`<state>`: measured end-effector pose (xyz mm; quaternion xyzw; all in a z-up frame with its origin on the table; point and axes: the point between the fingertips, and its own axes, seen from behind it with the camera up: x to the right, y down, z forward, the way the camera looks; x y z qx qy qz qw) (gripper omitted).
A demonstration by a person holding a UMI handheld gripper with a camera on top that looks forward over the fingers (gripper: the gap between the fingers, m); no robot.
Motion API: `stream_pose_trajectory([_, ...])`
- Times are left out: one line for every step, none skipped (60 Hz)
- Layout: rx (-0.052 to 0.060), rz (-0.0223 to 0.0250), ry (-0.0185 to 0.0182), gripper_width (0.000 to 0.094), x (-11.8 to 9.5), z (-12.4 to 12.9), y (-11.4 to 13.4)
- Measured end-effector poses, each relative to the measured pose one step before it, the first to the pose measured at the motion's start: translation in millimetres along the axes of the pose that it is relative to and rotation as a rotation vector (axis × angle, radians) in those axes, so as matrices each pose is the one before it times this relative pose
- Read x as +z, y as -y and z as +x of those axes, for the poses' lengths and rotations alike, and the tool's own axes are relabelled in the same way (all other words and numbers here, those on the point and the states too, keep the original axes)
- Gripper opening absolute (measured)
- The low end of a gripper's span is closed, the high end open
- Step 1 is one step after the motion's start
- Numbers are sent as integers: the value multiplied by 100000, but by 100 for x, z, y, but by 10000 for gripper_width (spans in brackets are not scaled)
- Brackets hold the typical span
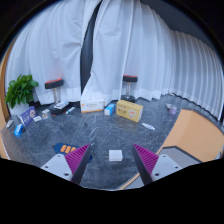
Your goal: Unplug charger
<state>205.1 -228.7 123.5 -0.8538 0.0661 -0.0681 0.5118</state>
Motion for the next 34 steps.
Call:
stream_pose_trajectory([89,366,3,853,-927,-299,44])
stream_pose_trajectory([21,296,-161,850,-921,-250,23])
stream_pose_trajectory([13,217,-325,852,-941,-213,-51])
stream_pose_trajectory([30,132,-317,853,-956,-189,-91])
stream_pose_trajectory([8,197,-249,854,-1047,-217,-178])
stream_pose_trajectory([46,-17,-292,855,-1099,-209,-113])
stream_pose_trajectory([81,208,-196,856,-866,-199,-196])
stream_pose_trajectory([82,224,-144,858,-977,-209,-171])
stream_pose_trajectory([84,202,-94,860,-1013,-228,-115])
stream_pose_trajectory([32,287,-48,857,-930,-193,-168])
stream_pose_trajectory([-8,274,-131,855,-940,-190,-180])
stream_pose_trajectory([-69,160,-267,855,-932,-131,-230])
stream_pose_trajectory([-92,-77,-356,857,-868,-158,-310])
stream_pose_trajectory([-105,-286,-325,856,-866,-135,-368])
stream_pose_trajectory([-51,-209,-218,855,-854,-131,-438])
stream_pose_trajectory([-127,-205,-189,854,-842,-119,-317])
stream_pose_trajectory([-142,-84,-110,855,-802,-111,-305])
stream_pose_trajectory([-139,-141,-114,855,-641,-93,-311])
stream_pose_trajectory([-61,-337,-222,855,-765,-105,-305])
stream_pose_trajectory([-135,-497,-209,857,-704,-67,-323])
stream_pose_trajectory([-129,-428,-117,858,-680,-70,-317])
stream_pose_trajectory([-79,-281,-92,857,-659,-65,-279])
stream_pose_trajectory([-45,-185,-54,857,-625,-89,-219])
stream_pose_trajectory([-41,-156,9,855,-582,-89,-218])
stream_pose_trajectory([-119,162,109,856,-399,-71,-339])
stream_pose_trajectory([-355,272,6,857,-499,-69,-183])
stream_pose_trajectory([-475,148,-54,857,-441,-26,-44])
stream_pose_trajectory([-331,85,-33,857,-433,-61,-97])
stream_pose_trajectory([-39,-47,150,856,-394,-103,-58])
stream_pose_trajectory([143,-95,168,855,-367,-93,-71])
stream_pose_trajectory([152,-67,44,855,-349,-79,-50])
stream_pose_trajectory([230,12,-66,856,-299,-45,-18])
stream_pose_trajectory([199,161,-160,856,-256,-25,4])
stream_pose_trajectory([95,268,-160,853,-241,3,13])
